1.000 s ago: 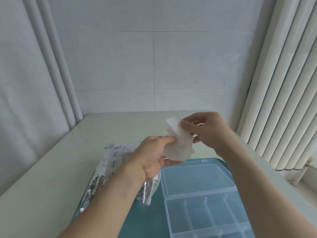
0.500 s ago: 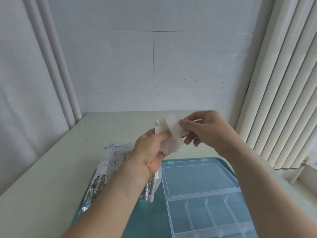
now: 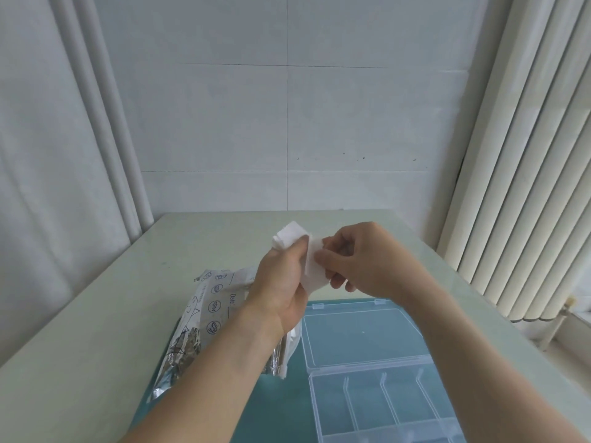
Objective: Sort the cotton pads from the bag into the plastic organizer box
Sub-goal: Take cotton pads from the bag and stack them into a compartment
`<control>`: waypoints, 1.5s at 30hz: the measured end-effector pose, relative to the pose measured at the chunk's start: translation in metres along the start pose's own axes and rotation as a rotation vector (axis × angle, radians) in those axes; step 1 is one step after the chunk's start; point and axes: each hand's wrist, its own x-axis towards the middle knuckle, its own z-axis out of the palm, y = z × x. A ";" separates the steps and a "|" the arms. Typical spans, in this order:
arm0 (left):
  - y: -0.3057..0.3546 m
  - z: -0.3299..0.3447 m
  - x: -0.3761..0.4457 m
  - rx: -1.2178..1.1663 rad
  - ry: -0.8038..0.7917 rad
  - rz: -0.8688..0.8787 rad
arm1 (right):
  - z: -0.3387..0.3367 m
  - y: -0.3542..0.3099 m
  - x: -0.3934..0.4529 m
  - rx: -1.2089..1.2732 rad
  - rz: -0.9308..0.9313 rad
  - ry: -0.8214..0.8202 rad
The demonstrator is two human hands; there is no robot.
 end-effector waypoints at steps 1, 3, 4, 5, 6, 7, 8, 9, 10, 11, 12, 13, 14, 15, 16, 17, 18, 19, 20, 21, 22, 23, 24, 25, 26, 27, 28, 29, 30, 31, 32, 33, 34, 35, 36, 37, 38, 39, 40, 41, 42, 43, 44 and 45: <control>0.001 0.000 -0.001 -0.022 -0.002 0.010 | 0.001 -0.001 -0.001 -0.010 0.009 -0.009; 0.002 0.002 -0.004 -0.060 -0.052 0.033 | 0.004 -0.002 -0.002 0.037 0.030 -0.011; 0.003 0.003 -0.006 -0.069 -0.077 0.043 | 0.005 -0.001 -0.001 0.077 0.036 -0.002; 0.003 0.005 -0.008 -0.074 -0.096 0.057 | 0.007 -0.001 -0.001 0.109 0.039 0.011; 0.003 0.006 -0.010 -0.080 -0.108 0.070 | 0.008 -0.001 -0.001 0.125 0.039 0.021; 0.002 0.007 -0.010 -0.090 -0.115 0.079 | 0.009 -0.001 -0.001 0.131 0.034 0.028; 0.002 0.008 -0.010 -0.099 -0.114 0.080 | 0.009 0.000 -0.001 0.136 0.030 0.031; 0.001 0.008 -0.010 -0.103 -0.101 0.077 | 0.010 -0.001 -0.002 0.148 0.028 0.034; 0.001 0.008 -0.010 -0.104 -0.080 0.072 | 0.010 -0.001 -0.002 0.164 0.030 0.038; 0.001 0.009 -0.010 -0.105 -0.057 0.065 | 0.010 -0.002 -0.003 0.180 0.035 0.047; 0.001 0.009 -0.010 -0.103 -0.043 0.059 | 0.010 -0.002 -0.003 0.196 0.045 0.056; 0.000 0.010 -0.010 -0.096 -0.035 0.055 | 0.011 -0.003 -0.004 0.217 0.060 0.060; 0.000 0.010 -0.011 -0.086 -0.031 0.051 | 0.010 -0.003 -0.004 0.248 0.078 0.061; 0.000 0.010 -0.011 -0.073 -0.026 0.048 | 0.010 -0.004 -0.004 0.287 0.097 0.056; -0.001 0.010 -0.012 -0.060 -0.020 0.047 | 0.009 -0.005 -0.005 0.332 0.117 0.048; -0.001 0.009 -0.012 -0.050 -0.013 0.049 | 0.008 -0.006 -0.006 0.377 0.135 0.040; -0.001 0.010 -0.013 -0.046 -0.007 0.048 | 0.008 -0.006 -0.006 0.414 0.149 0.032; -0.001 0.010 -0.013 -0.045 0.000 0.045 | 0.006 -0.006 -0.007 0.440 0.159 0.025; 0.000 0.011 -0.013 -0.043 0.009 0.044 | 0.004 -0.006 -0.006 0.453 0.166 0.021; -0.001 0.011 -0.013 -0.035 0.021 0.043 | 0.002 -0.005 -0.006 0.455 0.170 0.019; 0.000 0.011 -0.012 -0.023 0.034 0.041 | -0.002 -0.004 -0.006 0.450 0.173 0.016; -0.001 0.010 -0.011 -0.007 0.049 0.038 | -0.005 -0.003 -0.005 0.441 0.175 0.010; 0.000 0.009 -0.011 0.005 0.062 0.033 | -0.009 -0.002 -0.005 0.433 0.178 0.000; -0.001 0.008 -0.011 0.017 0.072 0.028 | -0.013 -0.001 -0.005 0.422 0.181 -0.013; 0.000 0.008 -0.011 0.025 0.078 0.020 | -0.017 -0.001 -0.005 0.415 0.183 -0.023; 0.000 0.007 -0.011 0.029 0.082 0.007 | -0.020 0.000 -0.005 0.415 0.182 -0.021; 0.002 0.007 -0.013 0.025 0.080 -0.011 | -0.022 0.001 -0.004 0.423 0.177 -0.010; 0.004 0.007 -0.014 0.015 0.066 -0.033 | -0.024 0.001 -0.003 0.432 0.168 0.007; 0.005 0.007 -0.015 0.008 0.032 -0.061 | -0.024 0.002 -0.002 0.438 0.156 0.025; 0.007 0.006 -0.015 0.007 -0.022 -0.091 | -0.024 0.002 -0.002 0.443 0.145 0.038; 0.009 0.007 -0.016 0.004 -0.084 -0.124 | -0.023 0.001 -0.002 0.445 0.138 0.047; 0.009 0.006 -0.016 -0.003 -0.137 -0.154 | -0.022 0.001 -0.001 0.440 0.136 0.051; 0.010 0.006 -0.016 -0.014 -0.175 -0.183 | -0.019 0.001 -0.001 0.423 0.137 0.047; 0.010 0.006 -0.017 -0.024 -0.198 -0.206 | -0.017 0.002 -0.001 0.393 0.136 0.036; 0.010 0.006 -0.017 -0.036 -0.215 -0.220 | -0.014 0.002 -0.002 0.349 0.129 0.027; 0.010 0.006 -0.017 -0.044 -0.228 -0.228 | -0.011 0.003 -0.002 0.296 0.115 0.030; 0.011 0.007 -0.018 -0.045 -0.238 -0.234 | -0.008 0.003 -0.002 0.240 0.096 0.043; 0.011 0.007 -0.018 -0.032 -0.239 -0.235 | -0.005 0.003 -0.002 0.194 0.070 0.056; 0.011 0.007 -0.018 -0.010 -0.237 -0.227 | -0.003 0.003 -0.002 0.156 0.040 0.064; 0.011 0.006 -0.018 0.016 -0.225 -0.214 | -0.002 0.003 -0.001 0.107 0.006 0.063; 0.011 0.006 -0.017 0.033 -0.211 -0.208 | -0.001 0.002 -0.001 0.036 -0.028 0.058; 0.010 0.006 -0.017 0.045 -0.199 -0.209 | -0.003 0.003 0.000 -0.045 -0.057 0.054; 0.010 0.005 -0.016 0.049 -0.192 -0.219 | -0.005 0.003 0.000 -0.122 -0.084 0.052; 0.010 0.004 -0.015 0.047 -0.185 -0.236 | -0.008 0.003 0.000 -0.182 -0.110 0.053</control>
